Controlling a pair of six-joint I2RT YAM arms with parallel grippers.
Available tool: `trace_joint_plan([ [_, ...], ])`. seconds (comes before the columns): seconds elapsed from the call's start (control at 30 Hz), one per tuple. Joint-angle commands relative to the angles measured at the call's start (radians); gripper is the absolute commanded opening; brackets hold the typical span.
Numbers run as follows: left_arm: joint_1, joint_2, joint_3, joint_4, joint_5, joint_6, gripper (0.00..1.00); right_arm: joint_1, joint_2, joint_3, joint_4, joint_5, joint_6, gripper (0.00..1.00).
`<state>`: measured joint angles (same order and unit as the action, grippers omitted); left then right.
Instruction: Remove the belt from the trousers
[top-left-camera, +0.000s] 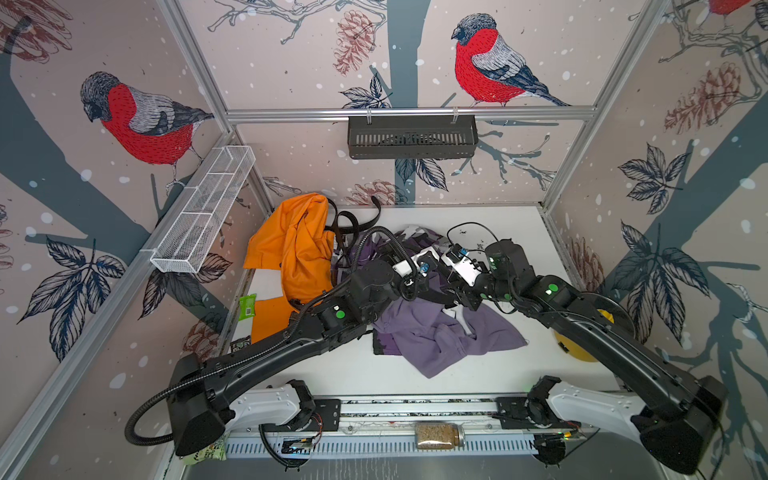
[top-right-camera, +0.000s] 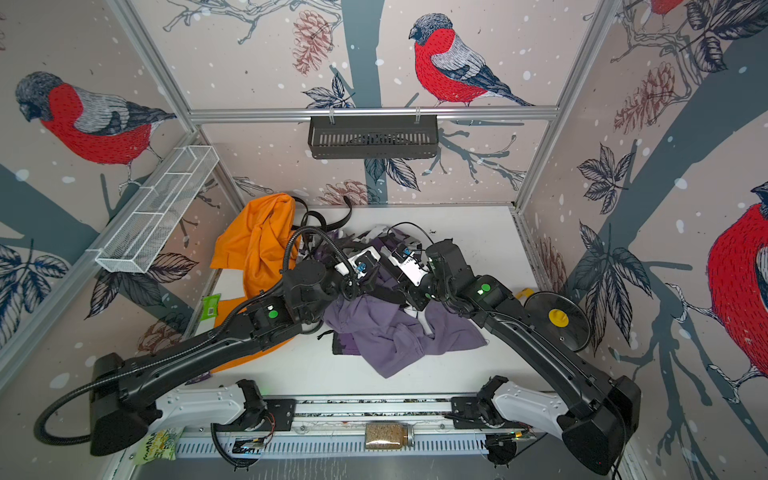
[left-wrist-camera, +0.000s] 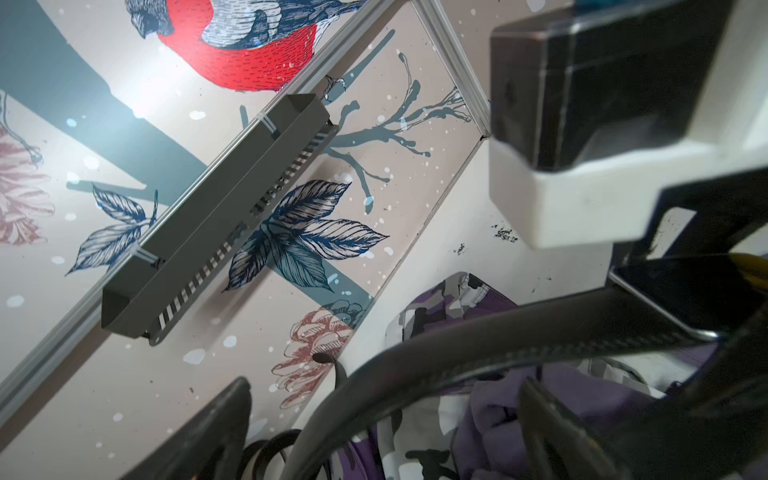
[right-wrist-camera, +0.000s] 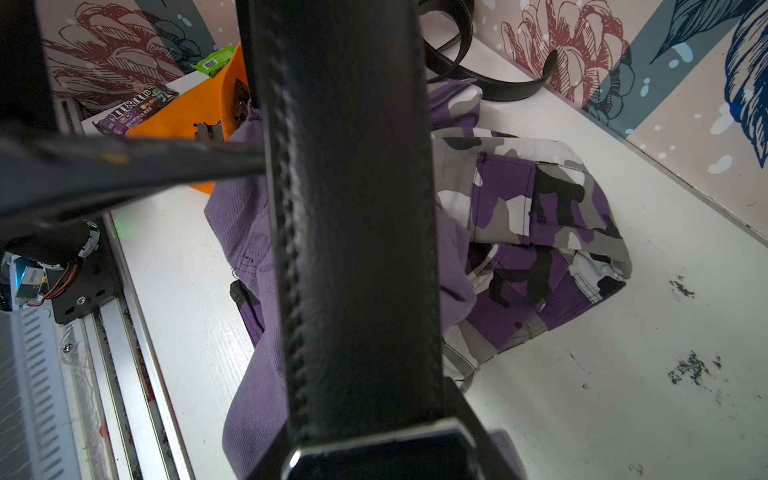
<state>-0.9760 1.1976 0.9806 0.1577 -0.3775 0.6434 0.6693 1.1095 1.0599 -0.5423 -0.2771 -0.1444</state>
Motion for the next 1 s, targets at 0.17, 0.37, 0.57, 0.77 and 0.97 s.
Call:
trace_joint_plan([
  [0.17, 0.059, 0.067, -0.010, 0.112, -0.048, 0.017, 0.12, -0.008, -0.024, -0.015, 0.009, 0.010, 0.003, 0.00],
  [0.37, 0.245, -0.045, -0.049, 0.042, -0.068, -0.223, 0.00, -0.018, -0.045, -0.050, 0.023, 0.004, 0.026, 0.00],
  [0.57, 0.497, -0.140, -0.098, -0.033, -0.029, -0.533, 0.00, -0.019, -0.045, -0.069, 0.030, 0.004, 0.034, 0.00],
  [0.77, 0.579, -0.091, -0.082, -0.108, 0.132, -0.637, 0.41, -0.022, -0.026, -0.044, 0.032, 0.013, 0.039, 0.00],
  [0.97, 0.577, -0.083, -0.034, -0.154, 0.278, -0.679, 0.97, -0.056, -0.008, 0.011, 0.006, 0.032, 0.060, 0.00],
])
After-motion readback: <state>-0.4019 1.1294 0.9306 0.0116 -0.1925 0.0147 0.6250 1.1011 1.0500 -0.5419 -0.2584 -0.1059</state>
